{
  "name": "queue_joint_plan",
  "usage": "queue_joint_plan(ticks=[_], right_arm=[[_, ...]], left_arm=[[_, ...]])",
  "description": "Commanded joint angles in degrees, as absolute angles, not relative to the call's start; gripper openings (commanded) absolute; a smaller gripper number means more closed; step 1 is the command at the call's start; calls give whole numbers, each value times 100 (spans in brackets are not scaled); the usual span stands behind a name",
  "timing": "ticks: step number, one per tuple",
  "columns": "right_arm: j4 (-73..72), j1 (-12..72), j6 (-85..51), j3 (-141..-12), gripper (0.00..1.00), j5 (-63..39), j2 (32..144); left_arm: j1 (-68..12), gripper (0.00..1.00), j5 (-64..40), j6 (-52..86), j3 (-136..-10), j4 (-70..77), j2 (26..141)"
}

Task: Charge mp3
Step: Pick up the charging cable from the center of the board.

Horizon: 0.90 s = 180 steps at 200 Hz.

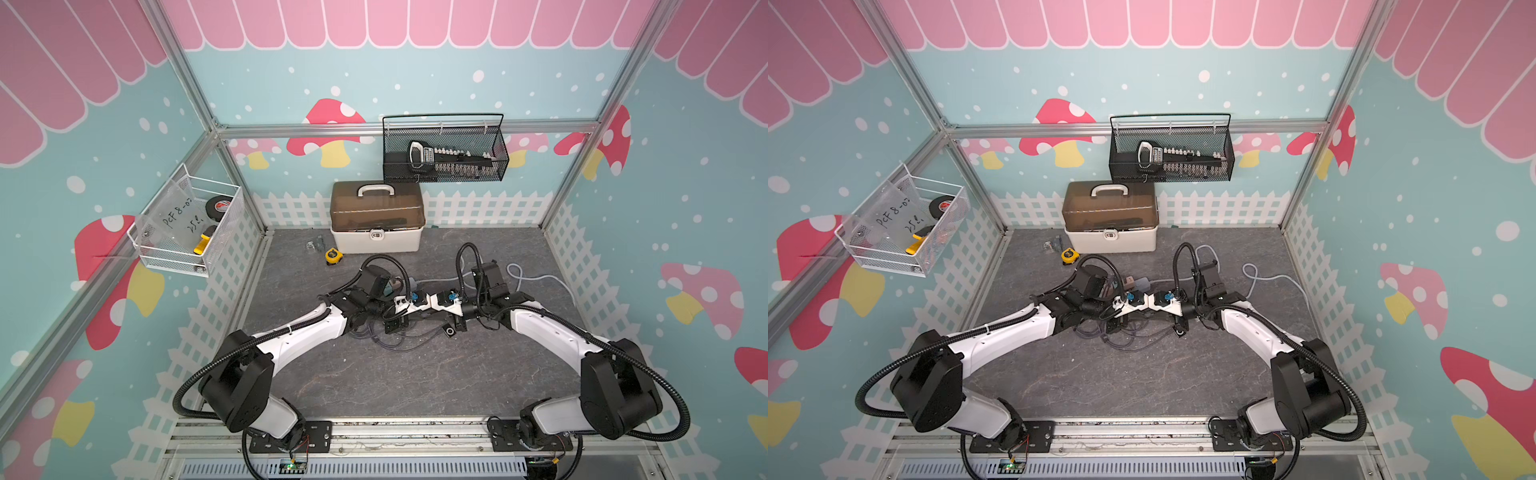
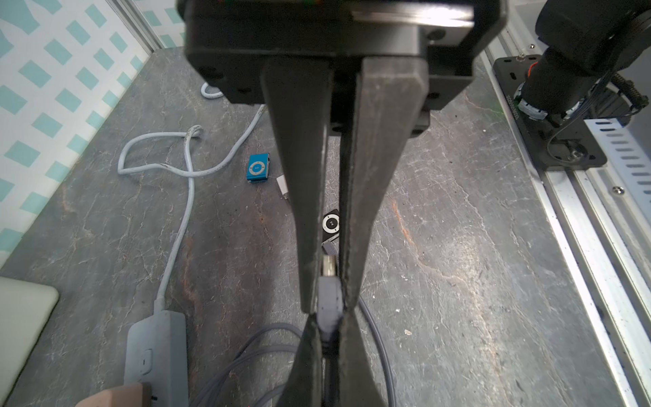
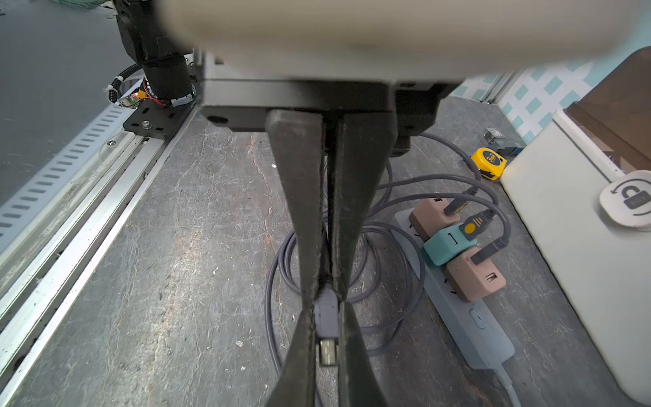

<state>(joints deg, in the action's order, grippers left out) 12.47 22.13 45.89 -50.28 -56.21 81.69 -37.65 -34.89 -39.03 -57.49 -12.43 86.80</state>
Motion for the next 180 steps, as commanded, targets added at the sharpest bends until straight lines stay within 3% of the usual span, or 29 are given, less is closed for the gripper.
queue_joint_plan(ticks=[1,53,108,180], right_arm=[[1283,2250,4585,-5184,2,-5785,8238],[1261,2241,4325,-5315,0,-5783,8376],[1237,2190,4064,-5558,0,-5949,8525],[1265,2180,3763,-5619,0,-6196,8508]], left_arm=[[-3797,7,-3341,-4035,-5840,-1340,8616],[-3772,41,-3197,-3806,-5430,-766,8317],[-3456,42,-3608,-2847,-4139,1253,7712],[-3428,37,-3787,-1870,-3630,3345,8110]])
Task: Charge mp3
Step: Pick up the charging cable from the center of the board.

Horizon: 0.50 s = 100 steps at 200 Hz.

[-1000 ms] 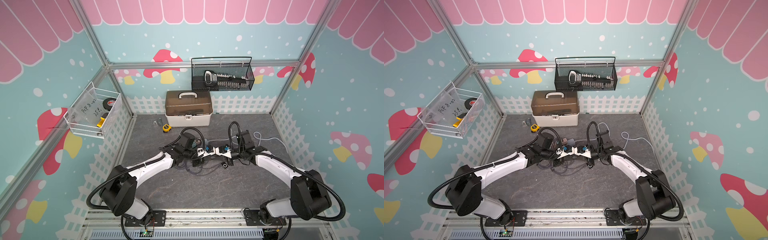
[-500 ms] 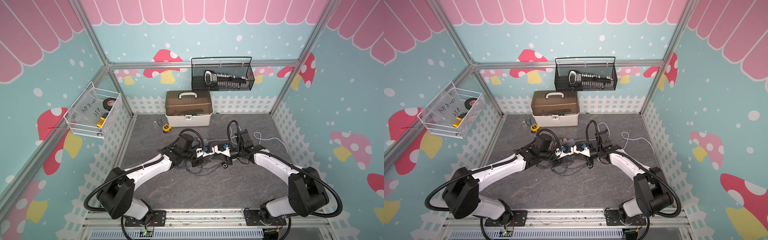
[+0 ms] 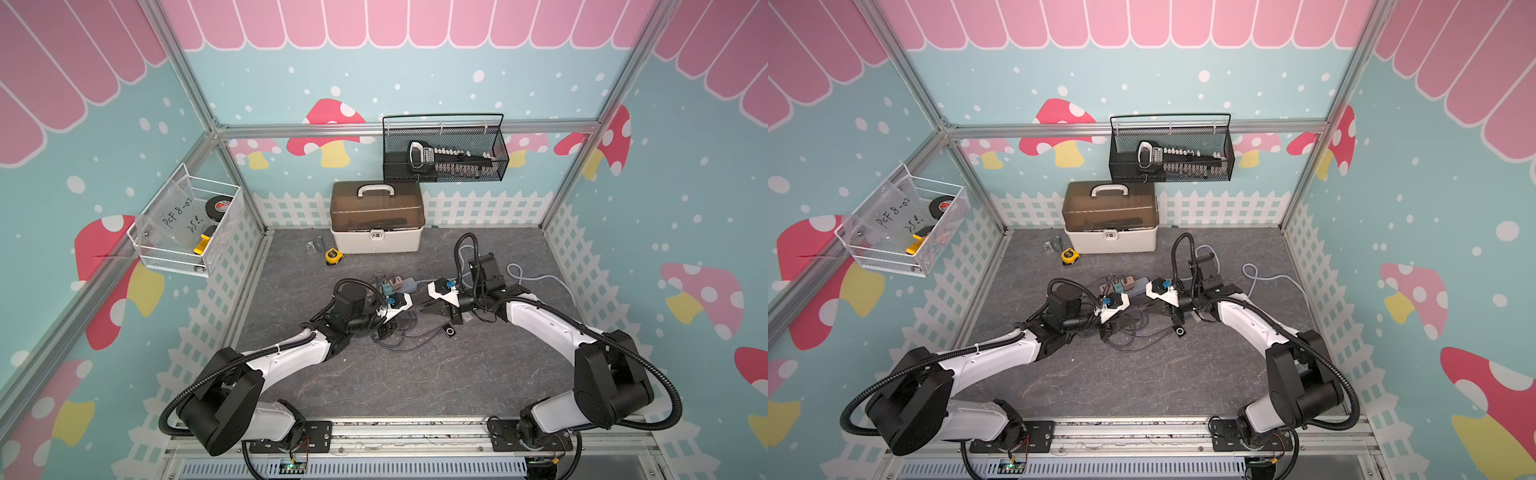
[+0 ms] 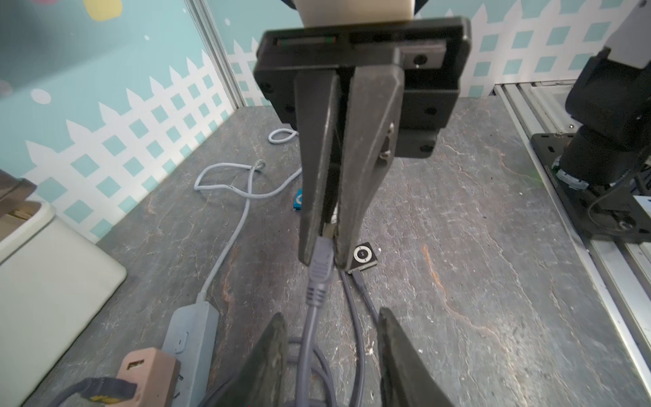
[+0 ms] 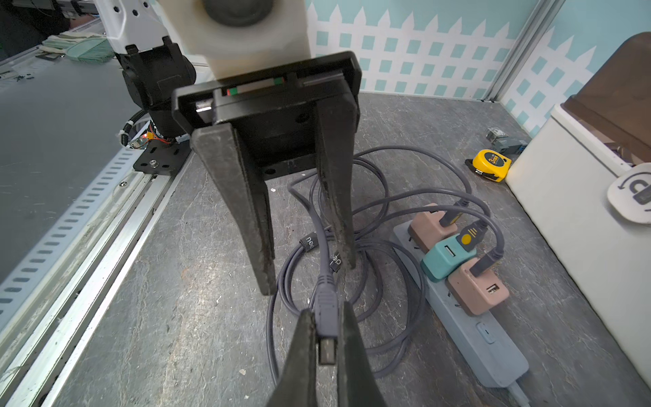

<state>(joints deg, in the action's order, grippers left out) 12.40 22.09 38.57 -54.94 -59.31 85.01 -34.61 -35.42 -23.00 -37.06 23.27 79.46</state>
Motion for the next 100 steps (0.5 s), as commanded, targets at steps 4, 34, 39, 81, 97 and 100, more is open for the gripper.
queue_joint_plan(ticks=[4,34,39,81,97,100], right_arm=[[1266,2180,3754,-5619,0,-6185,8500],[1265,2180,3683,-5640,0,-6178,8472],[1271,2180,3661,-5652,0,-6181,8465],[1266,2161,3622,-5686,0,-6196,8461],[1266,2160,3615,-5705,0,-6227,8475],[1267,2157,3613,-5714,0,-6231,8488]], left_arm=[[-3428,36,-3814,-1852,-3638,3386,8135],[-3428,29,-4003,-1777,-3665,3527,8308],[-3421,28,-4043,-1764,-3663,3555,8346],[-3402,20,-4120,-1730,-3647,3622,8420],[-3393,14,-4144,-1734,-3656,3613,8428],[-3393,13,-4152,-1733,-3656,3620,8429]])
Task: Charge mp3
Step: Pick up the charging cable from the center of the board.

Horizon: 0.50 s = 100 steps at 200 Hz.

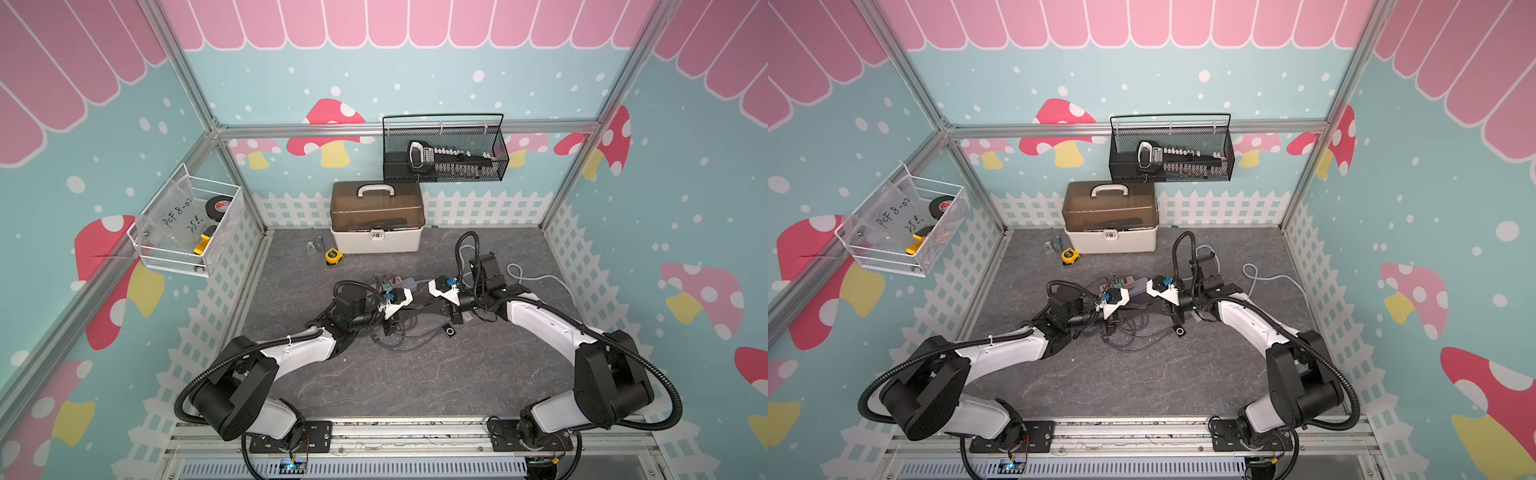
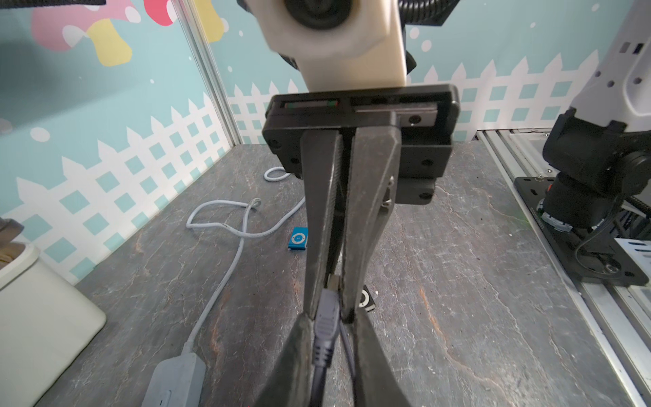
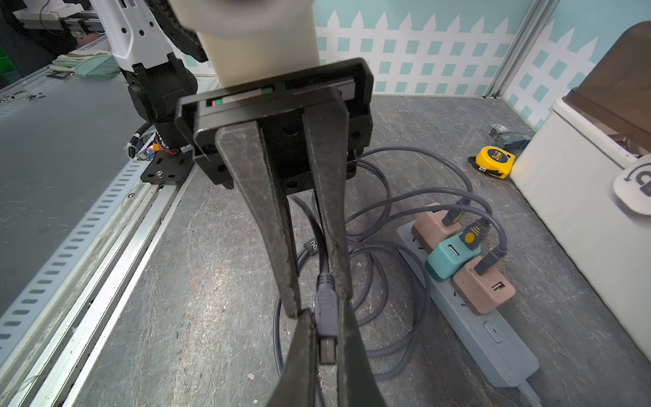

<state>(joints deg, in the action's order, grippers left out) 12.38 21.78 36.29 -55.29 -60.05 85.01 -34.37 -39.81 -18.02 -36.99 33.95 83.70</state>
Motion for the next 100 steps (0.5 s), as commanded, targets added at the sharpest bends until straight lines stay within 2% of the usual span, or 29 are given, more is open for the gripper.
queue_joint_plan(ticks=[1,31,40,61,88,100], right_arm=[[1266,2160,3608,-5714,0,-6231,8489],[1265,2162,3586,-5740,2,-6262,8537],[1265,2156,3590,-5751,7,-6280,8537],[1257,2159,3647,-5736,15,-6234,8492],[1248,2160,3639,-5698,32,-6009,8453],[1257,2145,3610,-5656,35,-5783,8411]], left_arm=[[-3393,13,-4155,-1728,-3652,3625,8429],[-3385,3,-4169,-1714,-3691,3640,8437],[-3384,0,-4190,-1716,-3708,3631,8437],[-3384,0,-4231,-1731,-3777,3594,8437],[-3384,0,-4244,-1757,-3836,3521,8403],[-3375,0,-4245,-1813,-3873,3399,8370]])
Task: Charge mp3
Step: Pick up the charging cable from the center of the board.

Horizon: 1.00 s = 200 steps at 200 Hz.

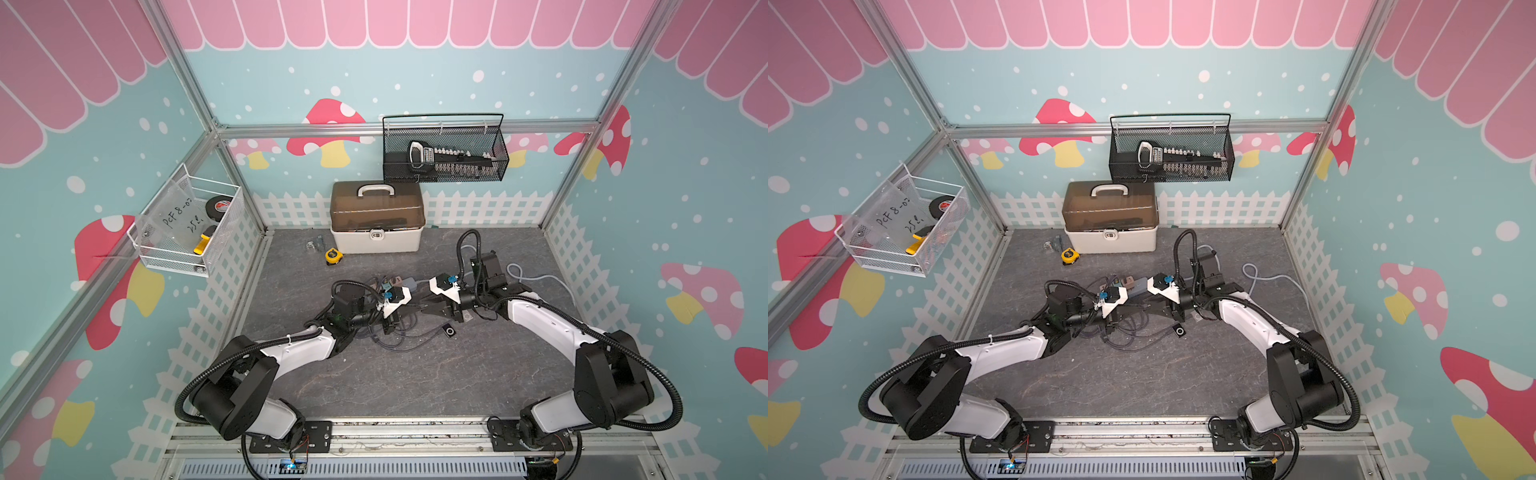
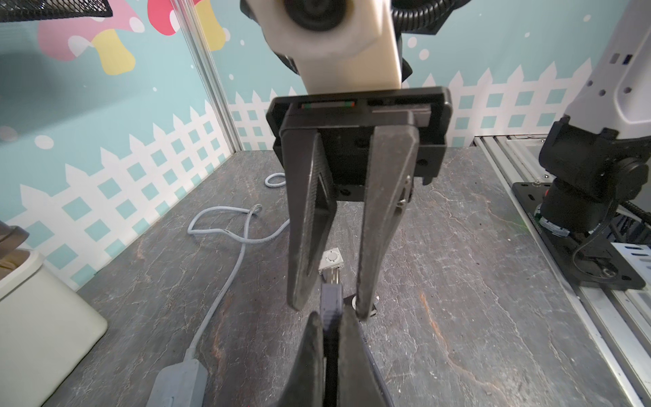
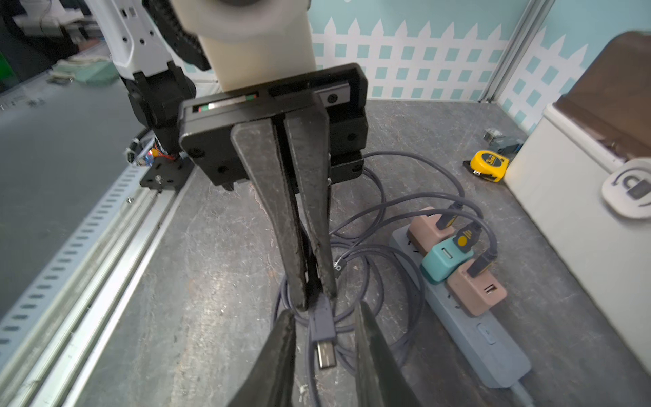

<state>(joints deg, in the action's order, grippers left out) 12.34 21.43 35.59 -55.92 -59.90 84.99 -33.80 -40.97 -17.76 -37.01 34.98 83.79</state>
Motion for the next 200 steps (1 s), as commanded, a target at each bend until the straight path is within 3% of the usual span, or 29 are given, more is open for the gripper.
queue_joint_plan(ticks=[1,35,109,149,180,200], right_arm=[[1257,2140,3607,-5654,36,-5766,8411],[1248,1918,3585,-5511,49,-5462,8246],[1455,1556,3645,-5326,49,-5388,8025],[1558,1366,2896,-5433,47,-4274,7897],[1545,1386,3482,-5215,42,-5660,7741],[1324,1465,3463,-5150,41,-5819,7779]], left_arm=[[-3380,0,-4245,-1821,-3870,3387,8364],[-3343,0,-4254,-1991,-3964,3014,8254],[-3256,0,-4233,-2456,-4449,2004,8221],[-3252,0,-4026,-2993,-4935,996,8310],[-3248,0,-4136,-3085,-5186,739,8430],[-3243,0,-4211,-3141,-5351,534,8524]])
